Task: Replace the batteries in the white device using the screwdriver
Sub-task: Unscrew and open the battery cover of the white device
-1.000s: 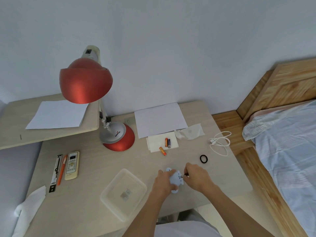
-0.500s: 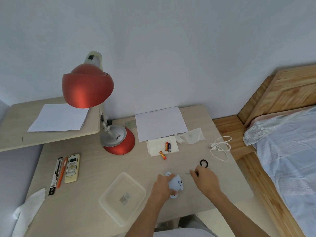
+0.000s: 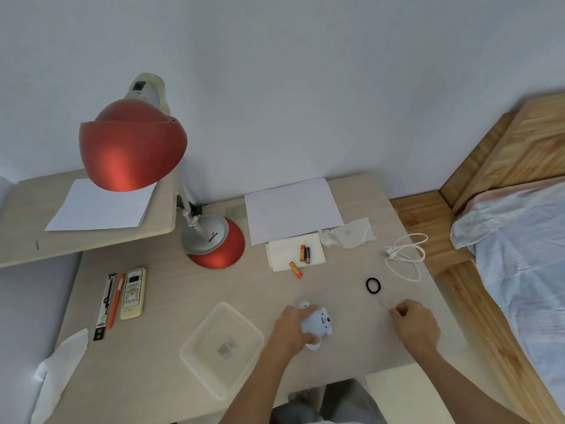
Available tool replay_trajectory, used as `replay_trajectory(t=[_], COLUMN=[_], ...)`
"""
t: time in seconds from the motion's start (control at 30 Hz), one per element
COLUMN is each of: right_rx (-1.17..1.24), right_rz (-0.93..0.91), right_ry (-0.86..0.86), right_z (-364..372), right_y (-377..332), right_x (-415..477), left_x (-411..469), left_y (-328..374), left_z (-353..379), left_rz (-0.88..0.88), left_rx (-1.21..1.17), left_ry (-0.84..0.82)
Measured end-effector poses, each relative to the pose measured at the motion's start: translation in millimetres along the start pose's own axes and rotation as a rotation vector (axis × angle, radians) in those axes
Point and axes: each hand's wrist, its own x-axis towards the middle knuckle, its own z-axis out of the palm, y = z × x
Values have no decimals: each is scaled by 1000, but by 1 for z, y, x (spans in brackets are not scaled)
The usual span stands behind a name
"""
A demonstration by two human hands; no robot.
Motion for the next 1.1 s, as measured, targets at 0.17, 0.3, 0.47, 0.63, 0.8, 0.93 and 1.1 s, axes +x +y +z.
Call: replay_trajectory(t=[0.17,0.3,0.47,0.63,0.8,0.93,1.1], right_rx=[35,53,48,110,104,132,108], right_rz=[40,13,-100,-479,-566,-586,-575], right_ry=[34,15,74,-123,-548,-517,-522], right_z=[8,14,7,13,56,65,64], right_y=[8,13,4,-36,-67,-76,-75], right_x=[9,15,10,-27,-52,-55,-52], left_x=[4,4,4,4,0,-8,-19], left_y=[-6,-8,-8,-9,-9,-13,-14], left_z=[2,4,4,3,2,3,3], left_rz=[11,18,22,33,54,85,122], left_rx=[-34,-41,-16,3,42,46,52], left_ry=[-7,2,11,8,20,35,83])
